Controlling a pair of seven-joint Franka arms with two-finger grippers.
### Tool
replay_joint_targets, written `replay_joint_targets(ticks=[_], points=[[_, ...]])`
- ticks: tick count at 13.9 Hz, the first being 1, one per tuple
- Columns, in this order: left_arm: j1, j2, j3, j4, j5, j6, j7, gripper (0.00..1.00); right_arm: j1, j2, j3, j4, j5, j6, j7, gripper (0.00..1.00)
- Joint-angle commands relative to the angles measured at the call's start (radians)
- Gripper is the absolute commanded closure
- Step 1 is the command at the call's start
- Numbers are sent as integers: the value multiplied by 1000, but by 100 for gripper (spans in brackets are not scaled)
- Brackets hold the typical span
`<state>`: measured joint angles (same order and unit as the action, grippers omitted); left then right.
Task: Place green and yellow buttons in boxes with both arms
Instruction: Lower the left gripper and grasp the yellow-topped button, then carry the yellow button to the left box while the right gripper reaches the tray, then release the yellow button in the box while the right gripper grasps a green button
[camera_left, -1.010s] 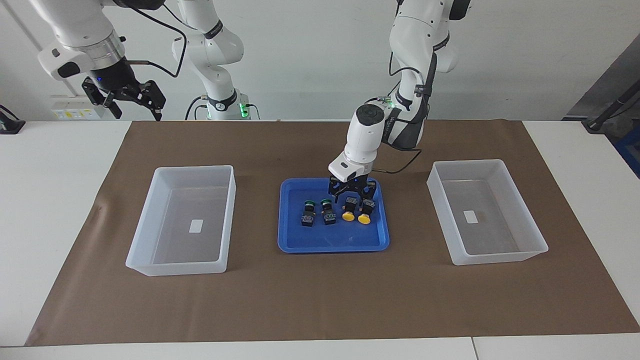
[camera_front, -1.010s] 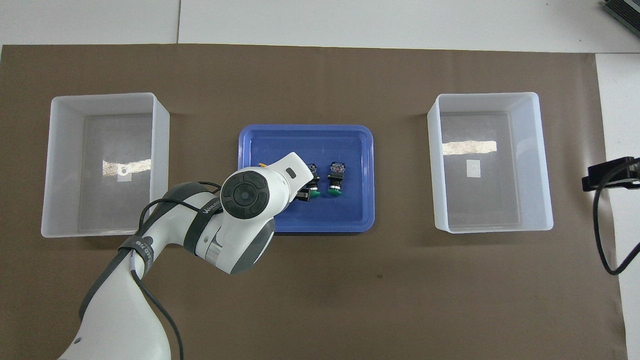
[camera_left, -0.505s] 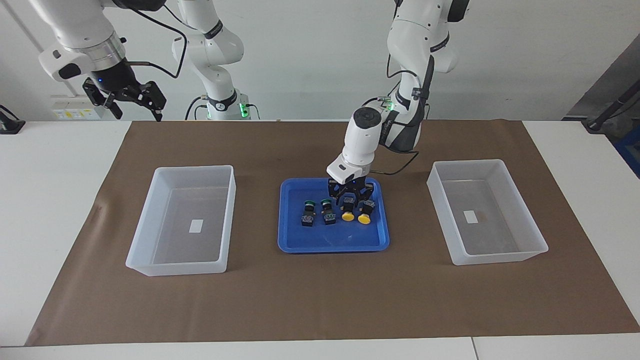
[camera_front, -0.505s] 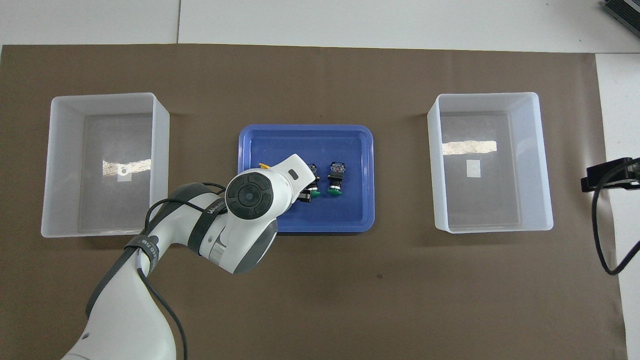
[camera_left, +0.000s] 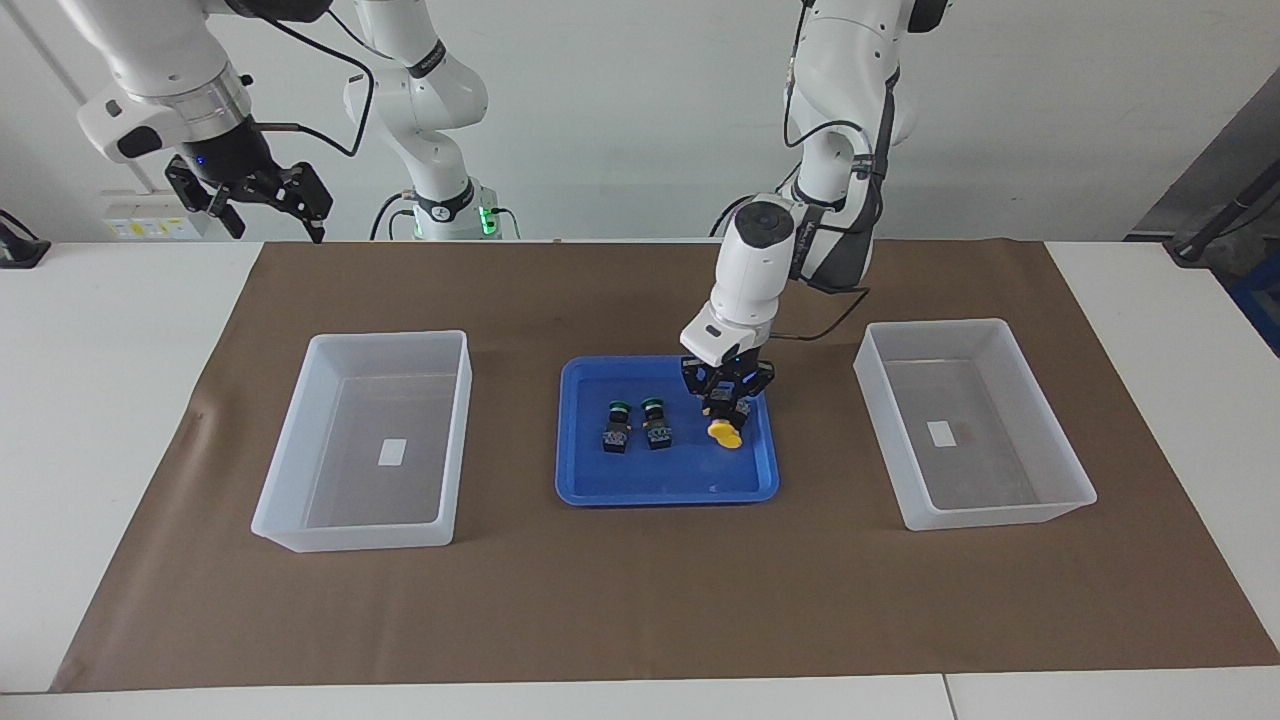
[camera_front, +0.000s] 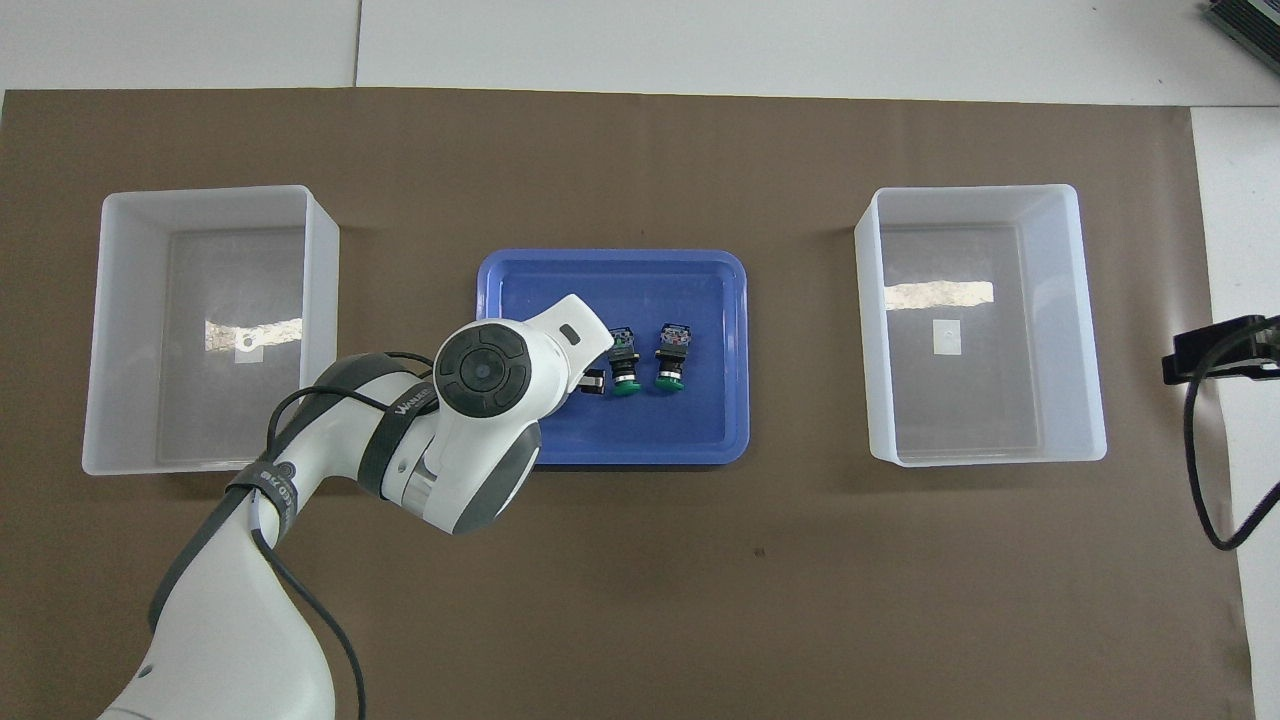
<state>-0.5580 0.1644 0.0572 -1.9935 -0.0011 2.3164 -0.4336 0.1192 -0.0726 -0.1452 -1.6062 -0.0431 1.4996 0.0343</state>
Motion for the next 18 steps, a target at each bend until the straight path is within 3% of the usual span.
replay_joint_targets(ticks=[1,4,9,14,18], points=[[62,-57,-4,-16,15,-60,2,100,66,-12,13,-92,20,121,89,0],[162,-46,-4,19,91,-60,71,100,184,29,13,-155,20,287,197,0],[335,-22,-7,65,92,-45,136,100,342,249,13,-147,22,549,376,0],[454,4,-8,54,82,24,326,100,424,422,15,-150,92,830,484,0],[499,63,-10,55,82,99,423,100,477,478,15,-162,97,876,475,0]])
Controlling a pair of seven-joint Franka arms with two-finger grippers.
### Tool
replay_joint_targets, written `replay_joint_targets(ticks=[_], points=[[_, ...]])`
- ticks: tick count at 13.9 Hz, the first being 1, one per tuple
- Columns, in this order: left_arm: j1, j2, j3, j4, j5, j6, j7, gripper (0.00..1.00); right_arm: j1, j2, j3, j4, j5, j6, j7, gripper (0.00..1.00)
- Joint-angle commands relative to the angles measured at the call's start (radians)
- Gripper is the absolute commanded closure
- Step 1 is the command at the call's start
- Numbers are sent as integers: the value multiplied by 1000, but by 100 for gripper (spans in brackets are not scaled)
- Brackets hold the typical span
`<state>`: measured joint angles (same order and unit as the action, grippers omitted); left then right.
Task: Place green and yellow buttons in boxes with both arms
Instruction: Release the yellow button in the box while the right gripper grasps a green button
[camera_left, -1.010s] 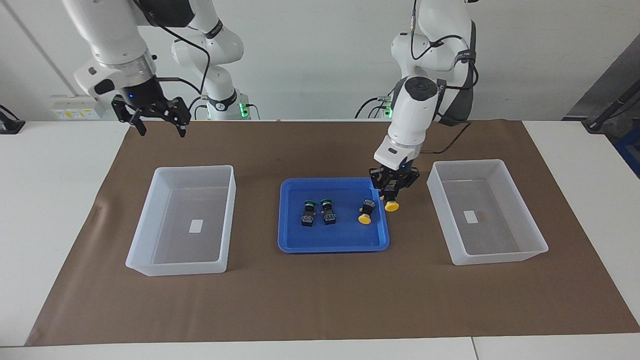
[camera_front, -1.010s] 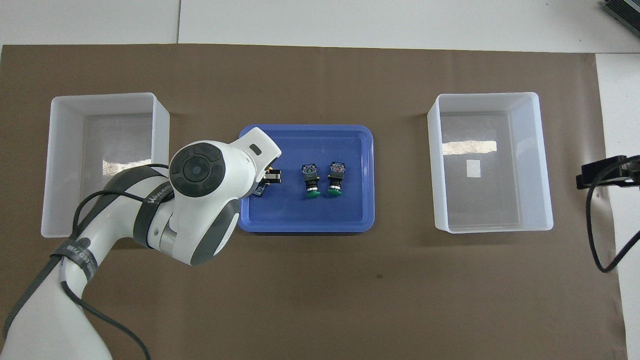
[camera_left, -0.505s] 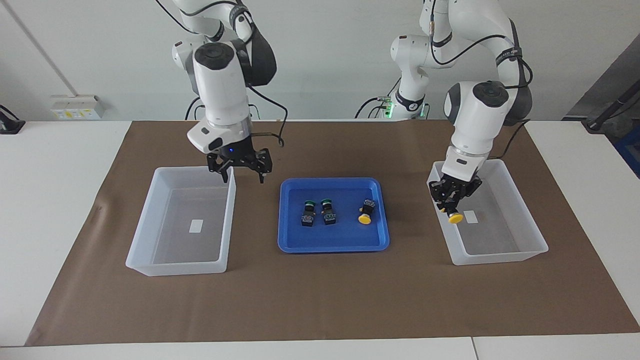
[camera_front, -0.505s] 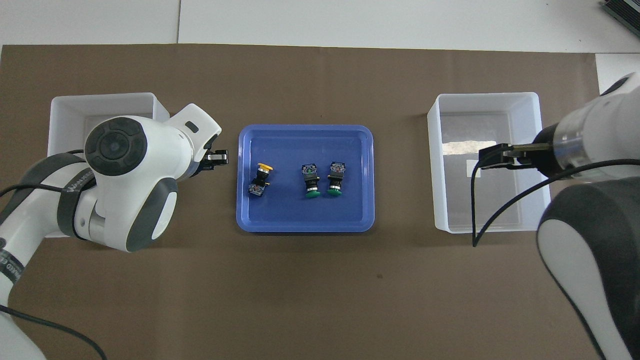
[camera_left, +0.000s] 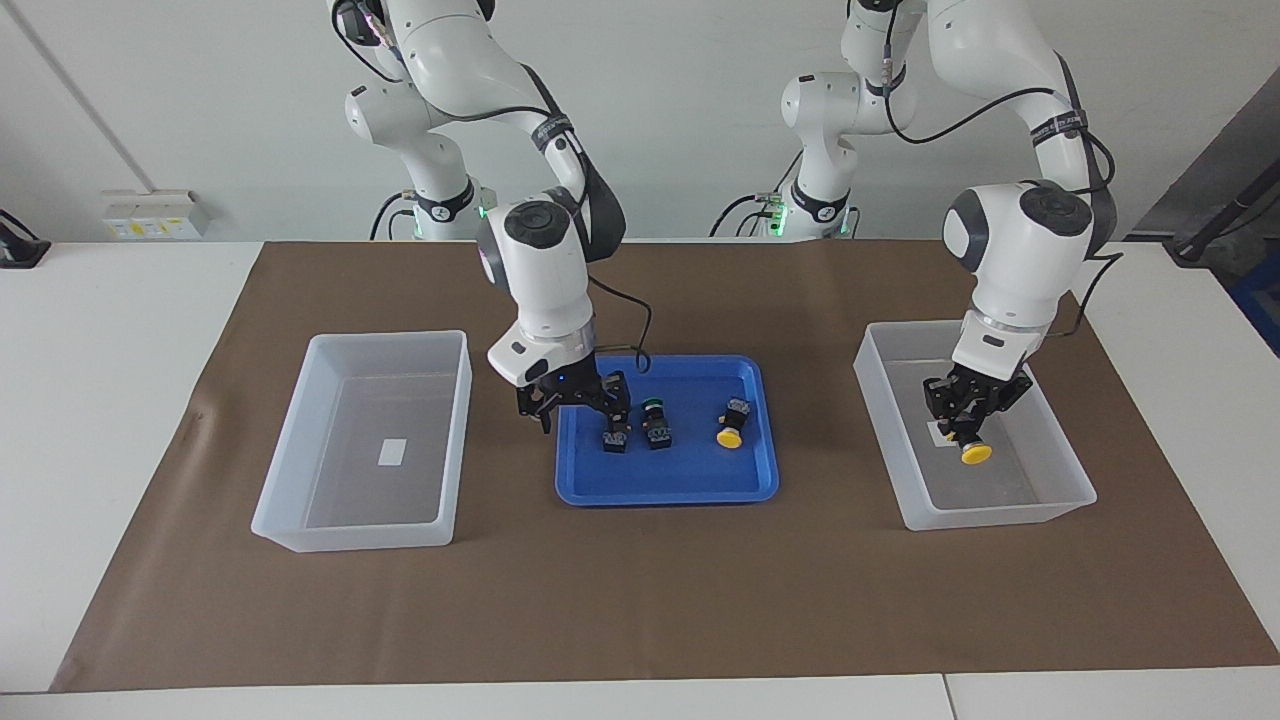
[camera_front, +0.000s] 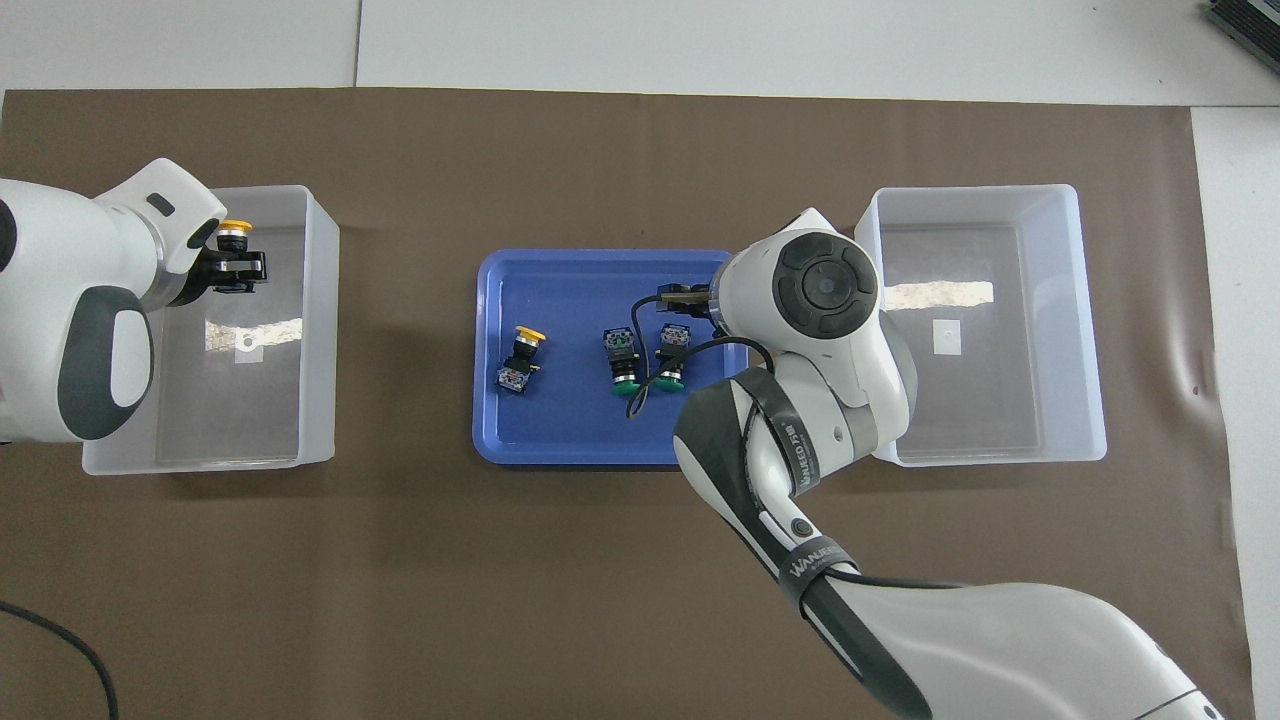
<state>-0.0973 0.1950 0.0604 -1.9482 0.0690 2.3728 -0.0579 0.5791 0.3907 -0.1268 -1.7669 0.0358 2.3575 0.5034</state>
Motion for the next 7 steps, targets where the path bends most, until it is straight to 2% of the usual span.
replay_joint_targets(ticks=[1,7], points=[[47,44,-11,9,12,63,62,100,24,22,-4,-12,18,32,6,0],[74,172,-10,17,12,232,79,100,54,68,-4,-71,16,123,-14,0]])
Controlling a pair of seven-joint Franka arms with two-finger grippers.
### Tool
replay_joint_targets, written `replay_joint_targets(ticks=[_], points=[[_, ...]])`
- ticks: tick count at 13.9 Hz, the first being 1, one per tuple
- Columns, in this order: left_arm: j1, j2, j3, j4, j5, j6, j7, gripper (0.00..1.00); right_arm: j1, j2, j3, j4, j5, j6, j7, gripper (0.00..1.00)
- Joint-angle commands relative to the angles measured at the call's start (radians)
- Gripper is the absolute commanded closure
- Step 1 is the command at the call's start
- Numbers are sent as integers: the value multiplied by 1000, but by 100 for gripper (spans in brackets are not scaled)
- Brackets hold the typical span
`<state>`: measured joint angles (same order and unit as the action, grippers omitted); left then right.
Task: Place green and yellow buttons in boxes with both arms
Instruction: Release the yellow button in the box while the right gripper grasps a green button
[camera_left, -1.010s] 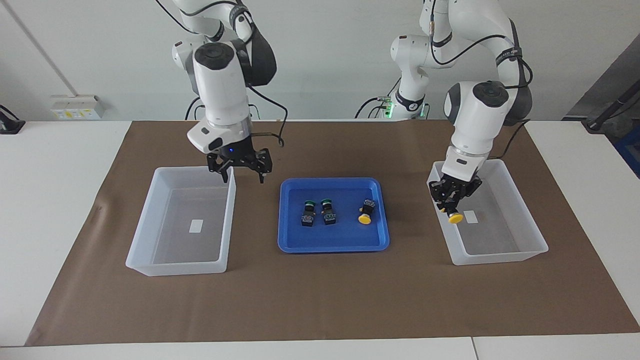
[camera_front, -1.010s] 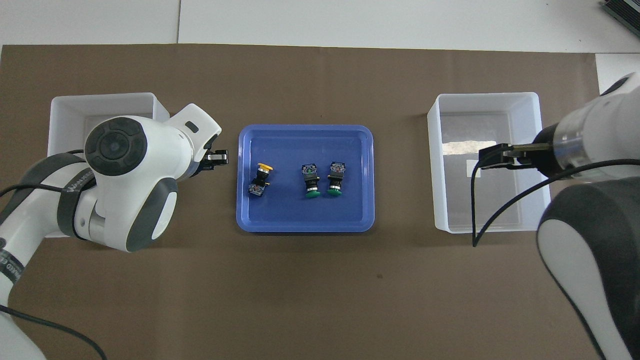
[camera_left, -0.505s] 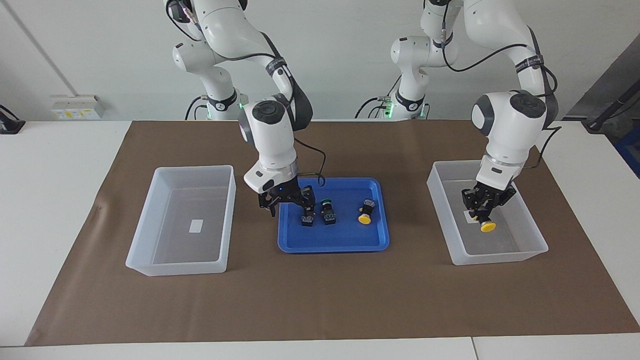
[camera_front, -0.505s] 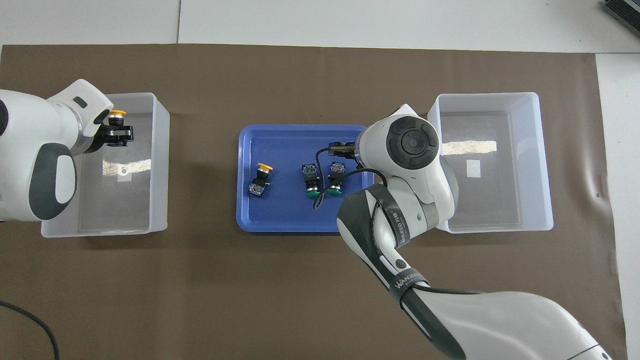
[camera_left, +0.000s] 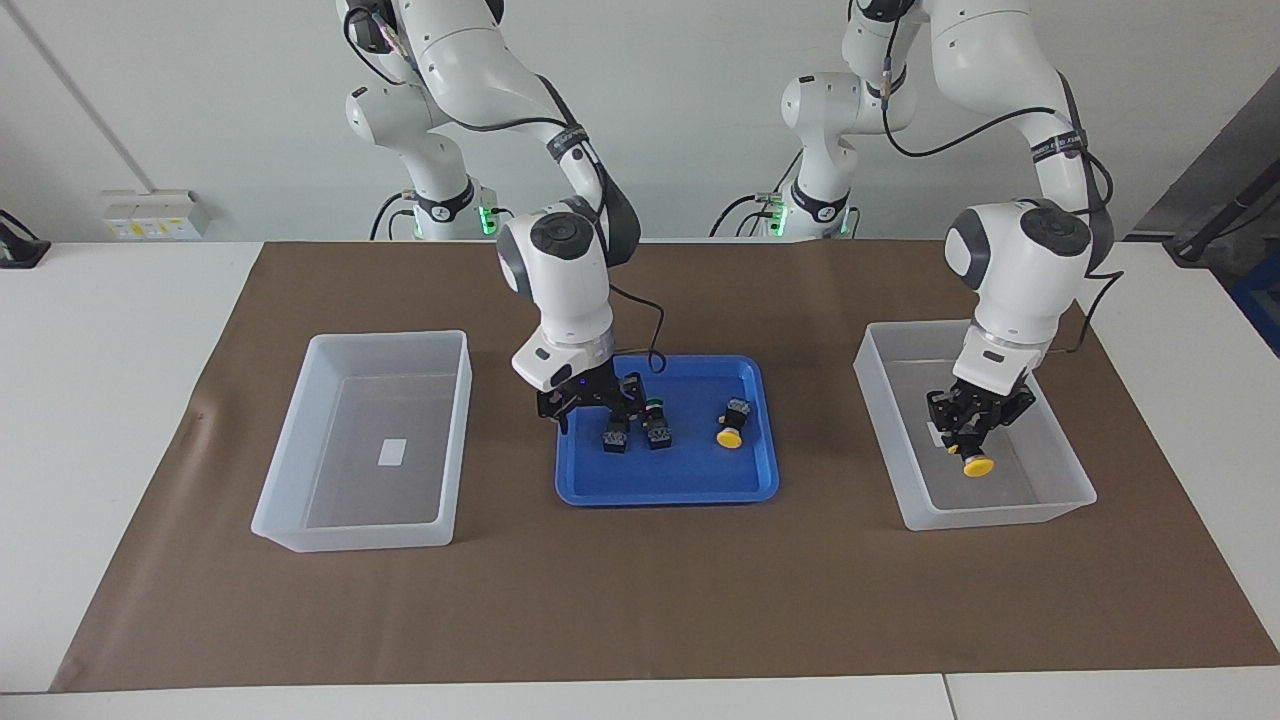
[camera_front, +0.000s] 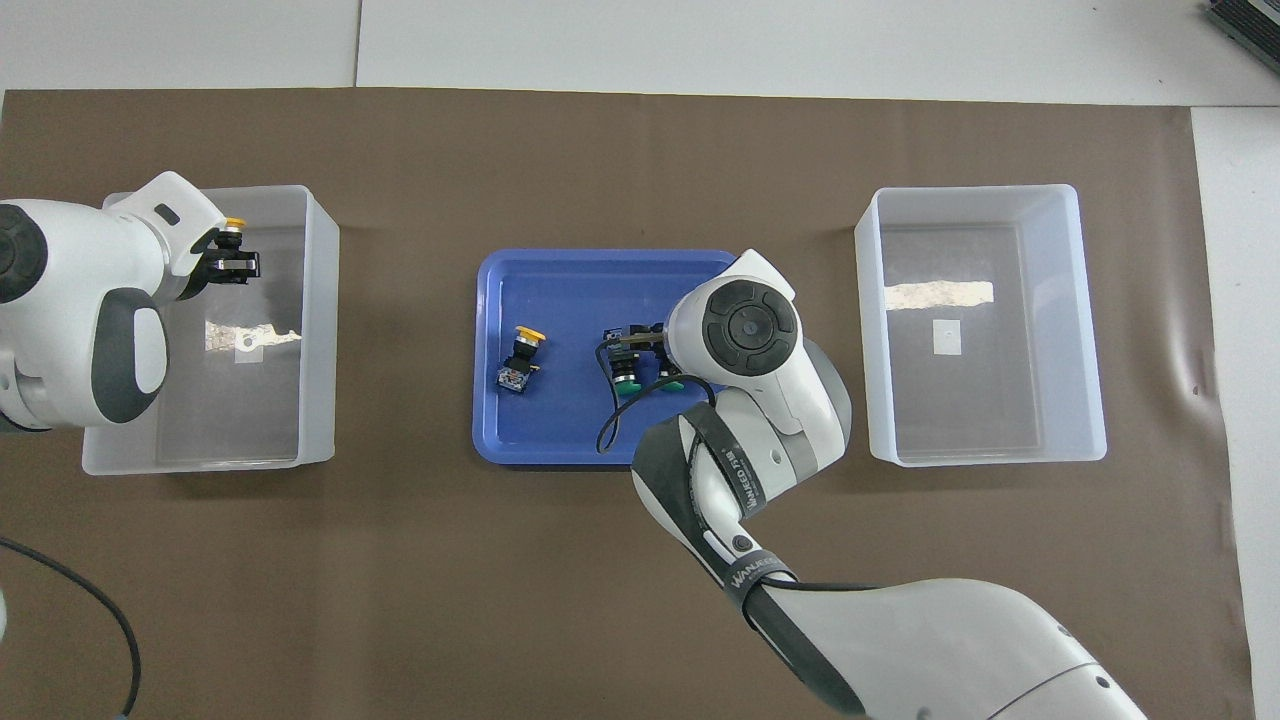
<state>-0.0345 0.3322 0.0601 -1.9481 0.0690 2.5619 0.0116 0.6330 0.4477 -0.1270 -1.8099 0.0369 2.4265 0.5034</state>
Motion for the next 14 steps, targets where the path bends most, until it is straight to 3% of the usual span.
replay_joint_targets(ticks=[1,2,4,5,6,7,8,10,12,14], points=[[12,44,-10,15,12,67,10,100,0,14,-3,-31,15,60,-16,0],[8,54,-10,14,12,87,8,100,0,14,-3,-32,15,60,-16,10],[7,62,-10,11,12,109,8,100,4,14,-2,-38,15,60,-14,39],[7,64,-10,8,12,125,8,90,8,14,-2,-45,15,59,-14,50],[4,68,-10,0,12,153,8,53,11,12,-2,-48,15,57,-16,70],[10,68,-10,-2,12,159,7,30,11,12,-2,-46,17,48,-14,95],[10,68,-10,6,12,152,4,25,11,11,-2,-39,17,40,-6,100],[2,64,-10,17,11,146,-2,10,-2,-13,-2,-22,18,1,-11,100],[-2,22,-10,18,12,107,-2,0,-28,-78,-3,39,41,-139,-14,100],[-11,-45,-13,18,12,11,-1,0,-94,-156,-3,81,46,-272,-45,100]])
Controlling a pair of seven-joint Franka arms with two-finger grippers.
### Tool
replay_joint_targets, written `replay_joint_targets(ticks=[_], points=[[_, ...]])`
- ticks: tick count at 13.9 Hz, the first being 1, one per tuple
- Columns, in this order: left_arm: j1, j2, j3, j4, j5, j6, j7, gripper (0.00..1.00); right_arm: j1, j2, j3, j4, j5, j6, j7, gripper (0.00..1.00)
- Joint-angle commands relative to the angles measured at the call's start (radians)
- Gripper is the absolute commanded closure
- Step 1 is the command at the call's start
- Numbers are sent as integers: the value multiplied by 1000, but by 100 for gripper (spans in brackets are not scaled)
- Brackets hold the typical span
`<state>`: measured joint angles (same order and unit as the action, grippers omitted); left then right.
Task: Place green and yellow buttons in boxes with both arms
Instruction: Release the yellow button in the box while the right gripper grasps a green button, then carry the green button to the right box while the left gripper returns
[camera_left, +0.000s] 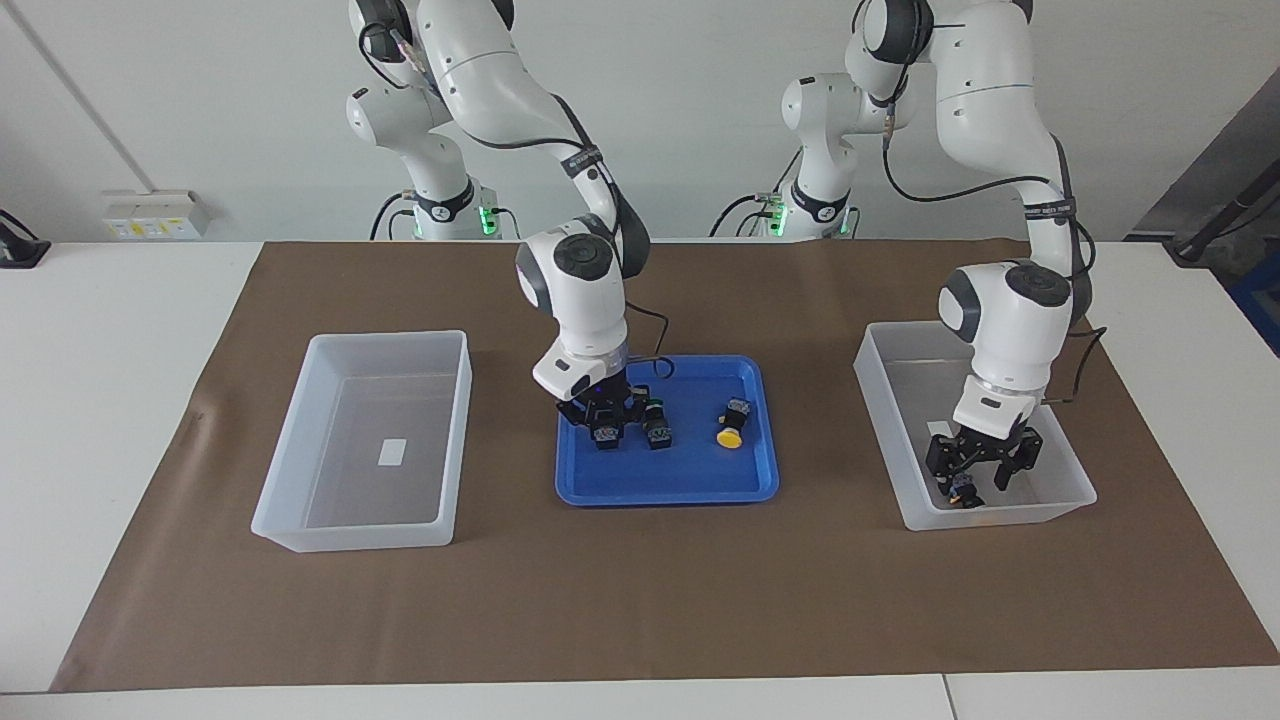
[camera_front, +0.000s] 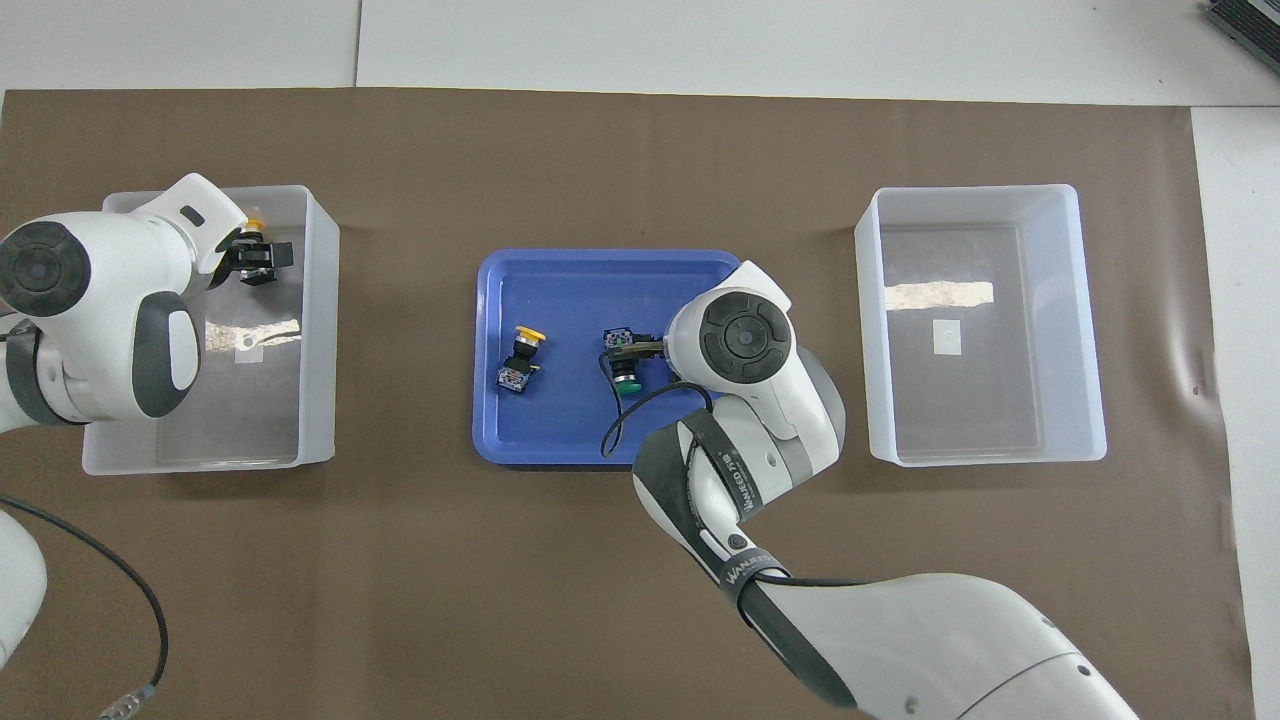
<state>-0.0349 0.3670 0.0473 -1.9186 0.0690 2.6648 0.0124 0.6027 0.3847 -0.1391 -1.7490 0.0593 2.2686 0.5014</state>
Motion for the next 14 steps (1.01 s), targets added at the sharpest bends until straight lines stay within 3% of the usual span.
replay_joint_targets(ticks=[1,4,6,9,14], points=[[-19,-108,-3,-8,12,-142,-3,0,-108,-130,9,23,25,-173,-104,100],[-59,-184,-3,0,12,-271,-6,0,-236,-178,7,23,25,-256,-327,100],[-74,-212,-10,4,12,-328,-8,0,-328,-170,6,3,25,-225,-511,100],[-161,-217,-14,7,12,-368,-75,0,-428,-135,6,-41,24,-98,-691,100],[-316,-246,-18,-66,12,-338,-166,0,-483,-35,4,-69,24,68,-878,100]])
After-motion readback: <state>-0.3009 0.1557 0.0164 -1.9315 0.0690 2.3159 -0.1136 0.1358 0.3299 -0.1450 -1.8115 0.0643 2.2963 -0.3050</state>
